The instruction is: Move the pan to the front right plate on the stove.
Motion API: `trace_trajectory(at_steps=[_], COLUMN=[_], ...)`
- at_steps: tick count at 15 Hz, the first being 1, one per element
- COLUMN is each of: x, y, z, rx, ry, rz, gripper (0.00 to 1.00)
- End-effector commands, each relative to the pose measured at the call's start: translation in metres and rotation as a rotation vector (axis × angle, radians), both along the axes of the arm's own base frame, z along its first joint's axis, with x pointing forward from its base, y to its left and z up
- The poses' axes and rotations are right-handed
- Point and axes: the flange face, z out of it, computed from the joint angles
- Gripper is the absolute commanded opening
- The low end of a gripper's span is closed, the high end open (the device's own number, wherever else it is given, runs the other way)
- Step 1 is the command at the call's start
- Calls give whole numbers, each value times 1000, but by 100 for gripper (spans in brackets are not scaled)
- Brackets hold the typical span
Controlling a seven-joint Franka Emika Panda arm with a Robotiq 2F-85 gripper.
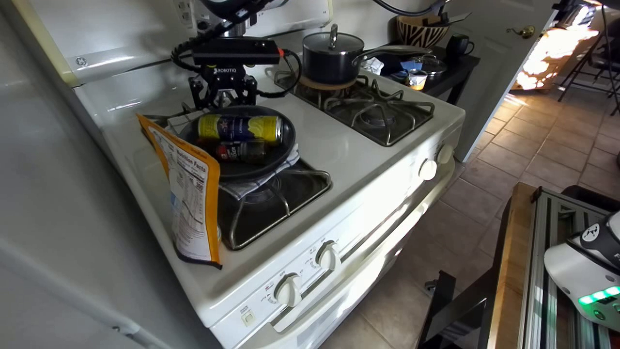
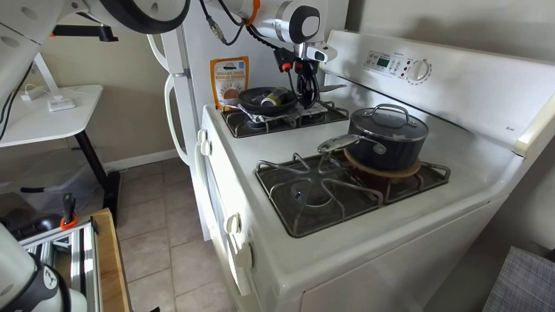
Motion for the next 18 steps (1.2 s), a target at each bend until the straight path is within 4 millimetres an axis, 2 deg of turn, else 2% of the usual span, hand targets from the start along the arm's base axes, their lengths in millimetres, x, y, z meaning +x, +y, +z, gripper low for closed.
trace_trajectory(at_steps=[1,3,7,12,15,18], x=[4,6,12,19,22,23], y=[-10,-23,-51,-69,-82,-89], z=[14,15,5,-8,-9,-1], rx=[131,207,275,350,395,419], ry=[50,102,213,294,337,349], rz=[32,37,-16,-64,-96,-130], gripper=[0,0,0,0,0,1])
